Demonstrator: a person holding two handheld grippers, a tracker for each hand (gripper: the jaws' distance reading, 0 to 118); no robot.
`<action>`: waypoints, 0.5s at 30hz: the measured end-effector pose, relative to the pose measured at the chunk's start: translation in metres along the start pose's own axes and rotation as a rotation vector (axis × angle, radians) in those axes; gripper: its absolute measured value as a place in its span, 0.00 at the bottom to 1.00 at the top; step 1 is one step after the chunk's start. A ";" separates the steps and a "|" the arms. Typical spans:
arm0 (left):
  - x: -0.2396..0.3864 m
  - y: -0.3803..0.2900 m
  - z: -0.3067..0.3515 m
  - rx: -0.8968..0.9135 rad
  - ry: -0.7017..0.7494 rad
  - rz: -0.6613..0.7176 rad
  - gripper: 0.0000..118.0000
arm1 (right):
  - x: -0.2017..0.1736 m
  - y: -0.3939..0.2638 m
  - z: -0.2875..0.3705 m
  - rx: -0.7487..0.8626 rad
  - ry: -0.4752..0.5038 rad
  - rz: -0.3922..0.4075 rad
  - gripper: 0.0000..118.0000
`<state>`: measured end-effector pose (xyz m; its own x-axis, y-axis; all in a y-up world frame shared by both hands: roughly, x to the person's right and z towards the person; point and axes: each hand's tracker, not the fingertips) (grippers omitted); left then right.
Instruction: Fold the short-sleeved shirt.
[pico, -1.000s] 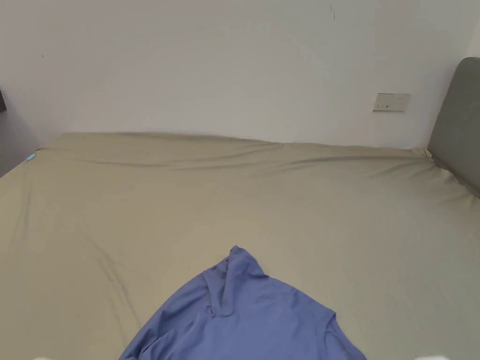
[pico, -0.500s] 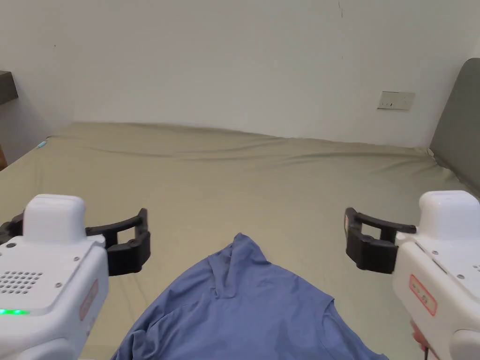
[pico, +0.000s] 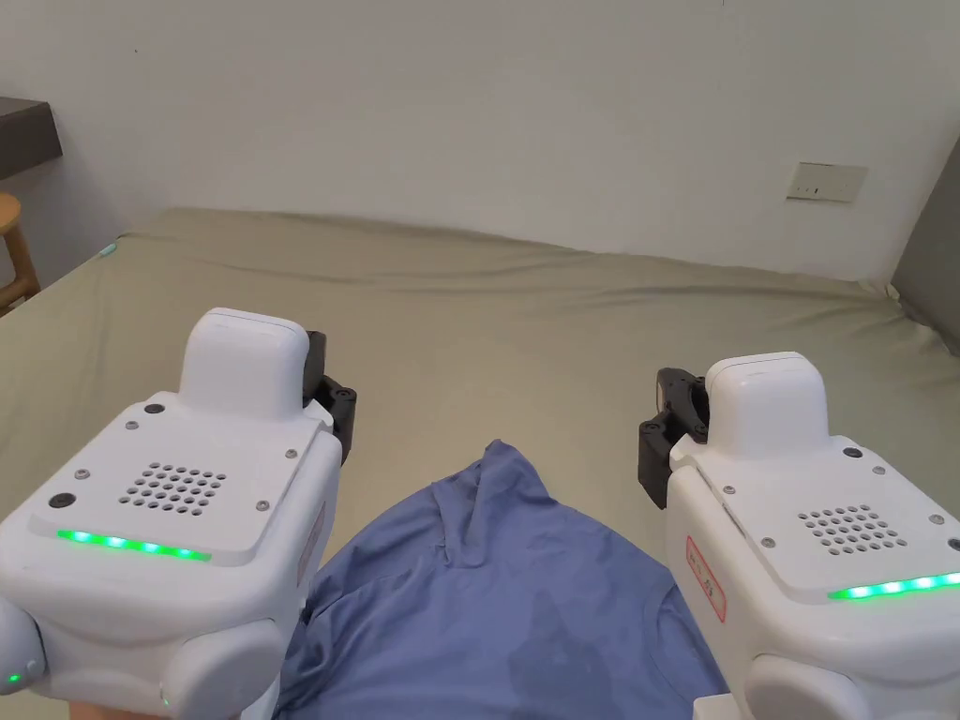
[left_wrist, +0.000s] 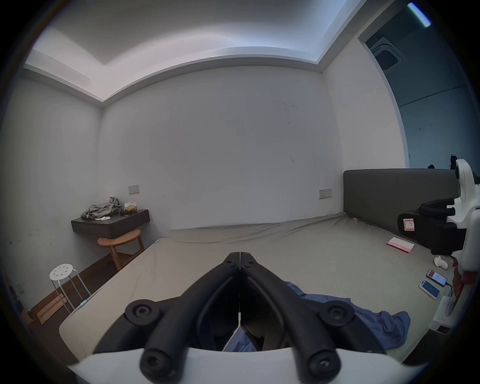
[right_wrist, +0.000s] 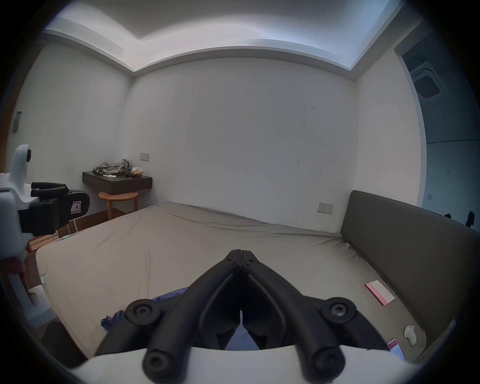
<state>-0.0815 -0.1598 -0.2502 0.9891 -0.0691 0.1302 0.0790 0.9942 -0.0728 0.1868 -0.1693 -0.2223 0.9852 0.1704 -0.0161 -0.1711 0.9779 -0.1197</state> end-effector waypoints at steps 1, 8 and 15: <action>-0.002 -0.003 -0.002 -0.011 0.002 -0.002 0.00 | 0.000 -0.002 -0.002 -0.003 0.002 0.002 0.00; -0.033 -0.070 -0.035 -0.254 0.004 0.003 0.00 | 0.009 -0.026 -0.023 -0.092 0.014 -0.004 0.00; -0.074 -0.218 -0.068 -0.730 0.015 0.083 0.33 | 0.019 -0.066 -0.046 -0.214 0.018 0.041 0.00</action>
<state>-0.1632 -0.3769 -0.3106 0.9966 -0.0025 0.0821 0.0612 0.6888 -0.7224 0.2175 -0.2359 -0.2600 0.9778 0.2052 -0.0432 -0.2080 0.9220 -0.3267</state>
